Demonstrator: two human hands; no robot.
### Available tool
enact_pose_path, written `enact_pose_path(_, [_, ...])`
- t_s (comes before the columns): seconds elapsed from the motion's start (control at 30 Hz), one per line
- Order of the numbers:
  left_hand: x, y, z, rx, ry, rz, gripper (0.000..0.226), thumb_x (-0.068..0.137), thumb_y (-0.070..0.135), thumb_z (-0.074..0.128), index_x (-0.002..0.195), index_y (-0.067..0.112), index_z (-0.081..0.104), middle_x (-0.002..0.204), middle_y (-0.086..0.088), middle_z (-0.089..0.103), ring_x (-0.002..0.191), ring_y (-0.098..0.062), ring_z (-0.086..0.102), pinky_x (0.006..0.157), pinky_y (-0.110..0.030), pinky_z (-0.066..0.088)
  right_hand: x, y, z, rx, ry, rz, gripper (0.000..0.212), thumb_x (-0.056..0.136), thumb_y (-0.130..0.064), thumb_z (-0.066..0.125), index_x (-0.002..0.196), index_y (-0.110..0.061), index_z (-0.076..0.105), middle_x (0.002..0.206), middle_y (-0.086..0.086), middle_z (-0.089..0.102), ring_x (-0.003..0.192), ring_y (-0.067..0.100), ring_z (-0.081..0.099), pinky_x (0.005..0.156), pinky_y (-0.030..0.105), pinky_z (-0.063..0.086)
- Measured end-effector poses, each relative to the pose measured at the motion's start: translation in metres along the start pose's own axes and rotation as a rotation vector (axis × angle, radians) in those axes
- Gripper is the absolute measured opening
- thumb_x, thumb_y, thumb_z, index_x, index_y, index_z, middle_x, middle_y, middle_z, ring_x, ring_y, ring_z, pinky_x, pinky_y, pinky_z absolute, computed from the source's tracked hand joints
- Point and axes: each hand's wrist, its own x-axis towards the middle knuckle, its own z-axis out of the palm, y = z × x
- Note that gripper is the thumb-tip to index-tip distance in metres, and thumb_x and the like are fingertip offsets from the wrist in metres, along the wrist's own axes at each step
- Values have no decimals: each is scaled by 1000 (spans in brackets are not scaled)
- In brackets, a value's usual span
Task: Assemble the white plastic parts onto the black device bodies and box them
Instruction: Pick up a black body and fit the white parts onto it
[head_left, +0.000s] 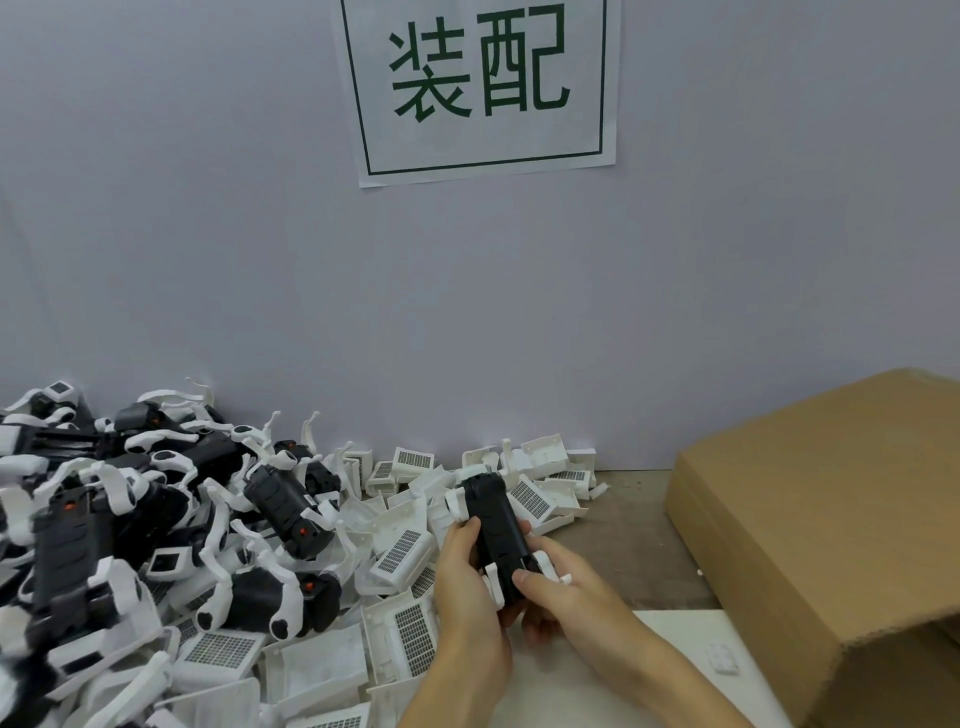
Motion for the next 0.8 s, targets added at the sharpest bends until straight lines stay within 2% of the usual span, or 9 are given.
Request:
enact_pose_path(0.1, [0, -1, 0, 5, -3, 6, 43, 96, 34, 48, 109, 1, 73, 99, -16, 77, 82, -33, 66, 61, -30, 47, 0, 1, -1, 25, -6, 7, 29, 100, -6, 48, 115, -24, 65, 75, 2, 70, 57, 12, 59, 56, 24, 46])
enact_pose_path(0.17, [-1, -1, 0, 8, -7, 13, 43, 96, 34, 48, 109, 1, 73, 101, -17, 76, 84, -33, 65, 63, -31, 46, 0, 1, 0, 33, -4, 2, 26, 94, -14, 55, 116, -24, 65, 79, 3, 70, 61, 15, 59, 58, 26, 46])
enact_pose_path(0.27, [-2, 0, 0, -8, -18, 37, 41, 97, 32, 48, 109, 1, 73, 93, -14, 77, 78, -31, 66, 60, -30, 48, 2, 3, 0, 40, -2, 6, 43, 77, -26, 56, 119, -26, 65, 83, 4, 69, 67, 19, 57, 61, 28, 46])
enact_pose_path(0.47, [-8, 2, 1, -11, -30, 75, 37, 98, 27, 48, 106, 1, 72, 82, -10, 77, 56, -20, 66, 47, -24, 49, 5, 10, -4, 31, -22, 14, 43, 76, -30, 57, 118, -33, 63, 82, 7, 71, 67, 19, 57, 62, 25, 46])
enact_pose_path(0.6, [-9, 3, 1, -12, -35, 79, 36, 98, 27, 48, 109, 1, 71, 85, -12, 76, 57, -21, 65, 46, -24, 47, 6, 11, -5, 3, -24, 20, 46, 77, -31, 56, 122, -32, 59, 78, 7, 71, 66, 18, 56, 66, 28, 45])
enact_pose_path(0.8, [-10, 3, 1, 24, -27, 83, 36, 97, 30, 48, 108, 5, 72, 91, -11, 77, 58, -19, 64, 48, -23, 44, 9, 14, -6, 44, -41, 18, 44, 70, -29, 57, 113, -34, 63, 78, 9, 71, 65, 19, 56, 66, 29, 44])
